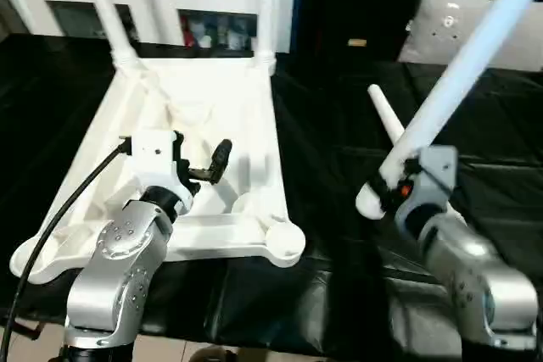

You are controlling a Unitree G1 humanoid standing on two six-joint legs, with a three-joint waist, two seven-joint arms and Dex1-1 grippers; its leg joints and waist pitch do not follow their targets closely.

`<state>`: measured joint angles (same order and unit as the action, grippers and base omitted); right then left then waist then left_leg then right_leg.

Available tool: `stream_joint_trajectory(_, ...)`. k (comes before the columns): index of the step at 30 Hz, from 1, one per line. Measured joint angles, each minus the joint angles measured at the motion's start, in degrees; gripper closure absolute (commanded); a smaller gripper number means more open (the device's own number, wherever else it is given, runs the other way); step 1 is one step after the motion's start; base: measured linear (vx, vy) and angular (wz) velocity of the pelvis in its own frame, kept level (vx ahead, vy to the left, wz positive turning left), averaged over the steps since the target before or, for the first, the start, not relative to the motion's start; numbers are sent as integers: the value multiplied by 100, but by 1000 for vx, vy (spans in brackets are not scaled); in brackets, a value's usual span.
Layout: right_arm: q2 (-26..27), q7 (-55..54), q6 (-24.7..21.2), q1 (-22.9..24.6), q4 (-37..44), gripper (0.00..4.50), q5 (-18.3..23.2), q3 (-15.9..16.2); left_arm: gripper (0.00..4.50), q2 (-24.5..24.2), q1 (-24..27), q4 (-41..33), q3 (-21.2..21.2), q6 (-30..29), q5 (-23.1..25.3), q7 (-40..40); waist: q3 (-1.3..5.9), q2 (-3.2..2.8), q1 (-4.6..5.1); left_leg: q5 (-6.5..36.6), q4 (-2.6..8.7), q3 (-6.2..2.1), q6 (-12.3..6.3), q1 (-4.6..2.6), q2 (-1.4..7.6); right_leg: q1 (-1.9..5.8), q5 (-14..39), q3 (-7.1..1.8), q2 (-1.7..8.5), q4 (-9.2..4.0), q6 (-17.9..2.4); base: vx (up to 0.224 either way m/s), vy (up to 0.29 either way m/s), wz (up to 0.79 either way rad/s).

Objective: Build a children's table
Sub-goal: Pick table leg

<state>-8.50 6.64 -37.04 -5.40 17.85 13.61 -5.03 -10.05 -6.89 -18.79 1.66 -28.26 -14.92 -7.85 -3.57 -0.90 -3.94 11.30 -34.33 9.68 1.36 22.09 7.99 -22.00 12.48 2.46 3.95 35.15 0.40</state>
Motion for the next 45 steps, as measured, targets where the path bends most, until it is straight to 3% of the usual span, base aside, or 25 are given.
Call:
stream_joint_trajectory(3,-4,45,109,-68,57,261,-17,50,0,0,3,-1,0,1,0,10,6,5,36,-36,-16,0,-29,41,5,-33,-23,2,-12,7,-6,0,0,0)
stream_joint_trajectory(7,55,112,87,-108,56,261,19,63,0,0,-1,0,-6,64,38,69,36,0,37,-119,-129,-8,-159,380,66,-314,-162,46,-53,9,-42,-42,1,0)
stream_joint_trajectory(8,62,116,106,-110,55,261,22,63,0,0,1,0,-19,76,59,69,31,-8,36,-129,-144,-11,-171,408,82,-327,-190,58,-58,-10,-49,-117,12,0)
stream_joint_trajectory(9,62,113,145,-110,45,261,20,64,0,0,5,2,-31,76,81,65,26,-16,38,-137,-146,-7,-182,395,92,-301,-210,69,-59,-30,-62,-166,25,3)
stream_joint_trajectory(11,20,84,304,-150,31,261,-25,60,0,-11,-1,2,-34,86,128,55,-34,-44,62,-97,-142,13,-118,240,106,-183,-163,88,-42,-77,15,-108,28,0)
stream_joint_trajectory(12,-6,81,402,-194,-6,261,-29,57,0,-40,-1,2,-31,97,147,49,-75,-87,85,-73,-139,-8,-87,156,121,-79,-125,151,-32,-141,64,-117,45,-11)
stream_joint_trajectory(13,2,109,466,-274,-9,261,10,-7,0,-118,-36,1,-29,113,176,29,-122,-139,100,-68,-77,-3,-78,90,151,52,41,242,-36,-126,56,-117,45,-11)
stream_joint_trajectory(14,15,144,502,-311,14,261,77,-103,0,-170,-110,6,-33,117,184,9,-137,-141,39,-68,-32,30,-78,95,136,49,269,293,30,197,-26,-138,17,9)
stream_joint_trajectory(15,34,169,513,-319,20,261,180,-228,0,-165,-202,3,-33,120,181,-10,-115,-67,-43,-69,-5,175,-79,86,129,73,389,235,85,451,-90,-81,-6,13)
stream_joint_trajectory(16,55,213,489,-427,13,261,306,-359,0,-143,-272,-15,23,148,177,-4,-82,140,-102,-68,0,314,-70,27,74,32,411,21,150,480,93,-61,-67,12)
stream_joint_trajectory(17,48,223,455,-483,12,261,358,-381,0,-118,-228,-10,50,158,175,-3,-107,128,-148,89,-167,235,73,37,36,8,395,11,167,467,94,4,-78,-12)
stream_joint_trajectory(18,45,240,394,-516,18,261,375,-345,0,-109,-174,2,57,154,174,-4,-107,95,-170,124,-309,-54,93,95,-44,24,395,10,135,455,95,24,-55,-26)
stream_joint_trajectory(19,40,256,356,-523,18,261,377,-337,0,-92,-189,3,45,153,167,-5,-91,-17,-177,109,-373,-312,142,68,-62,63,392,77,110,454,92,5,6,-25)
stream_joint_trajectory(20,46,258,359,-518,12,261,371,-337,0,-92,-242,-5,47,158,163,-7,-101,-127,-113,17,-343,-332,104,30,-32,54,389,168,122,441,90,-43,66,-14)
stream_joint_trajectory(23,110,289,436,-396,1,261,396,-220,0,-101,-213,-3,27,161,183,-16,-127,-114,75,22,-154,-334,104,39,-20,127,366,137,42,146,53,-42,69,-4)
stream_joint_trajectory(25,87,285,580,-384,-2,261,267,-102,0,-138,-212,-3,-44,162,225,-48,-122,-112,146,15,-119,-300,107,67,-24,138,113,136,53,-15,-19,-16,64,-17)
stream_joint_trajectory(28,14,248,796,-374,-65,261,16,8,0,-138,-215,1,-43,162,229,-62,-111,-82,202,0,-126,-214,92,90,-26,90,-76,126,113,-28,47,0,0,0)
stream_joint_trajectory(33,-105,334,851,-372,-105,261,-39,94,0,-138,-221,1,-38,161,229,-63,-109,-78,187,-1,-72,-152,90,101,-4,22,-76,125,123,-14,54,0,0,0)
stream_joint_trajectory(37,-90,410,863,-372,-116,261,-2,101,0,-135,-216,1,-39,154,230,-63,-108,-80,156,-97,-15,-132,64,97,15,-2,-101,127,110,-12,70,0,0,0)
stream_joint_trajectory(45,-128,508,927,-364,-230,261,-27,212,0,-141,-214,1,-42,110,228,-129,-105,-84,87,-125,-7,-94,33,99,43,-10,-86,118,93,-21,41,0,0,0)
